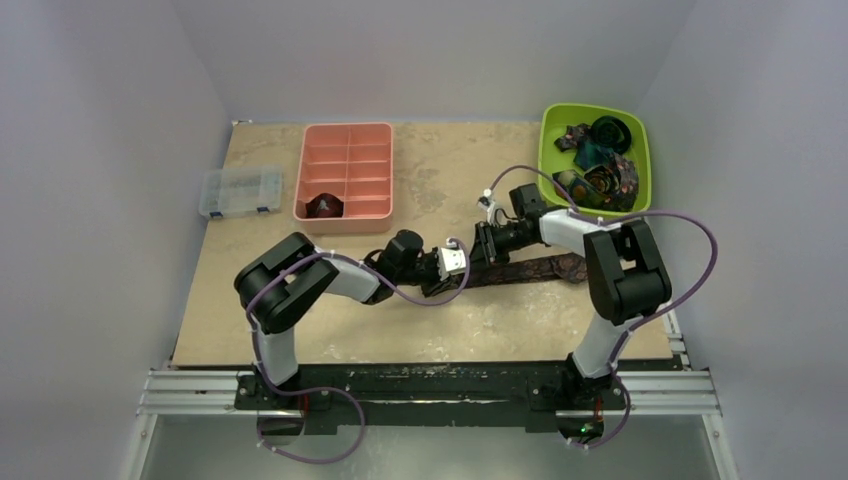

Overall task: Roll the ties
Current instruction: Roll the tie at the center of the board.

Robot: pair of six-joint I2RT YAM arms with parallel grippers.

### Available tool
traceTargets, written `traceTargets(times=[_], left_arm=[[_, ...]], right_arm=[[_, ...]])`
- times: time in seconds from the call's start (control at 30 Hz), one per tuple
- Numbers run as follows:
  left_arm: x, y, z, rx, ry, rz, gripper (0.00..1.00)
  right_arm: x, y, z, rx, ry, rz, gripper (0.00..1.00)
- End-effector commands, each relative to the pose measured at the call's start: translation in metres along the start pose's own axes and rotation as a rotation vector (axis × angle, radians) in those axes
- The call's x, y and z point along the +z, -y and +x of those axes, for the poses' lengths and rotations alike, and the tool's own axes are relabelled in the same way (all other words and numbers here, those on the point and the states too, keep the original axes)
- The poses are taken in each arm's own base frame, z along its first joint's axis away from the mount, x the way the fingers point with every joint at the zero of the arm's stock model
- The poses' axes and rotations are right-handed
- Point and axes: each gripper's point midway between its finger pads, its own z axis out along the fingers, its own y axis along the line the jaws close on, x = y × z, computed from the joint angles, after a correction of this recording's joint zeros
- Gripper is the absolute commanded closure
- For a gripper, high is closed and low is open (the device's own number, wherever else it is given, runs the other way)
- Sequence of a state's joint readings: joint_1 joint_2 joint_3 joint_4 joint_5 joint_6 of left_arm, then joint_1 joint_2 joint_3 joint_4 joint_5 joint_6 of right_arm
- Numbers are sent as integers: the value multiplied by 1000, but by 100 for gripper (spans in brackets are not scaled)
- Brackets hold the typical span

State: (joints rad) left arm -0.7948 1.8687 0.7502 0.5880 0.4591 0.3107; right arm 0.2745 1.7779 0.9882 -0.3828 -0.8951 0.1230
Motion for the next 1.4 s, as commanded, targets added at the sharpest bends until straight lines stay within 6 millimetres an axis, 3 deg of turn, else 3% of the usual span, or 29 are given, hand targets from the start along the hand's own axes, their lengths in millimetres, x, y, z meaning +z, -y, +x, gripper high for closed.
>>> traceTargets(times=[0.0, 0.2, 0.4, 0.53, 0.63, 0.7, 0.77, 0.9, 1.2, 1.37], left_arm=[[-15, 11, 49, -64, -183, 12, 88], [-21, 9, 30, -75, -143, 45, 87], [-34, 10, 4, 21, -110, 101, 84], [-34, 8, 5, -20, -139, 115, 85], [-30, 7, 23, -71, -197, 123, 87], [-31, 5, 33, -84, -229, 114, 87], [-32, 4, 41, -83, -261, 118, 88], [-35, 3, 49, -79, -294, 135, 88], [-43, -1, 56, -102, -348, 159, 88], [-42, -1, 57, -97, -349, 166, 88]], right_arm=[[8, 22, 28, 64, -69, 49, 87], [23, 60, 34, 112, -103, 148, 92], [29, 71, 34, 165, -117, 160, 93], [20, 38, 14, 72, -75, 52, 91], [-2, 1, -12, -71, 0, -13, 82], [-15, -7, -13, -99, -29, -11, 79], [-25, 2, -21, -122, -24, 66, 75], [-32, 41, -34, -190, -49, 259, 72], [-61, 112, -18, -149, -145, 509, 73], [-77, 130, 3, -83, -185, 612, 75]])
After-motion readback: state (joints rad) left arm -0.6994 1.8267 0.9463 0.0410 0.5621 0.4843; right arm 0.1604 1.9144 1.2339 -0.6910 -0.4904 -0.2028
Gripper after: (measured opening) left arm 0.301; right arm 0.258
